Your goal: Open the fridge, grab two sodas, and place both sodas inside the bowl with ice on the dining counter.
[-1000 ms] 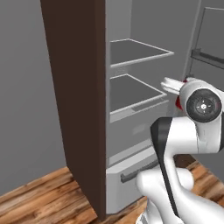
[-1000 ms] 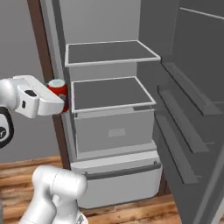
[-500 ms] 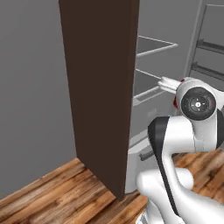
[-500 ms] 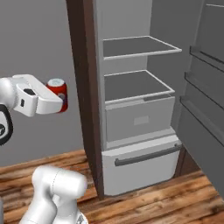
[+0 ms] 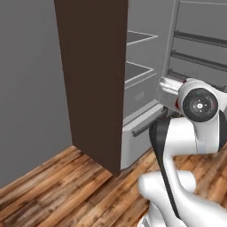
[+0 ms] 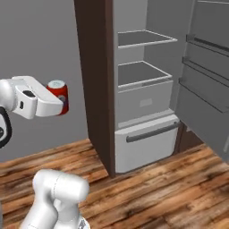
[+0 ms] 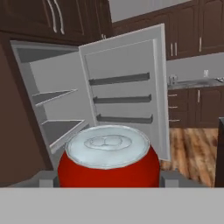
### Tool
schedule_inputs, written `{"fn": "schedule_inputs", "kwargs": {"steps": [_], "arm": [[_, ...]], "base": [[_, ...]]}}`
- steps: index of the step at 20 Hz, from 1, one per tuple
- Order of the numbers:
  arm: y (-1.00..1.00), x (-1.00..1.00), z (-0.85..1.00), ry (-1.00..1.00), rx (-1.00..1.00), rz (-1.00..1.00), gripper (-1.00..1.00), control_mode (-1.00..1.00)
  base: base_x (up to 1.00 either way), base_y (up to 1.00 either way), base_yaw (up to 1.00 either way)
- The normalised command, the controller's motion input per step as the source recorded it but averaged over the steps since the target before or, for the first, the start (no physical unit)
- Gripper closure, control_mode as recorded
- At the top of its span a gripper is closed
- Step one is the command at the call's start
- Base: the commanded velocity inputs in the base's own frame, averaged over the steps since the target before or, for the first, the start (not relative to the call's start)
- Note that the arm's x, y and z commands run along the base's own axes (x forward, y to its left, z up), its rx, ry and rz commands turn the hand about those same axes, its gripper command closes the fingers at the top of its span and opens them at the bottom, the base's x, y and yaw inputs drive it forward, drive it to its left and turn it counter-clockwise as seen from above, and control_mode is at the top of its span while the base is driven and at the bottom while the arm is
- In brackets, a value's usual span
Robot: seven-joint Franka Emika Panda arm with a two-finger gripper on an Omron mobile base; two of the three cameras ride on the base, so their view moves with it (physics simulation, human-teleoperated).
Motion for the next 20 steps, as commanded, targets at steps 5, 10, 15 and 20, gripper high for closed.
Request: {"fn": "schedule_inputs", "kwargs": {"steps": [5,10,15,20], "arm": [[0.0,0.0,0.0,0.0,0.0,0.0,1.0,1.0],[0.0,0.0,0.0,0.0,0.0,0.0,1.0,1.0],[0.0,0.0,0.0,0.0,0.0,0.0,1.0,1.0],[0.0,0.0,0.0,0.0,0.0,0.0,1.0,1.0]], "base": [[-1.0,0.0,-0.23],[-1.0,-0.1,-0.26],[-1.0,-0.12,-0.28],[-1.0,-0.31,-0.26]]}}
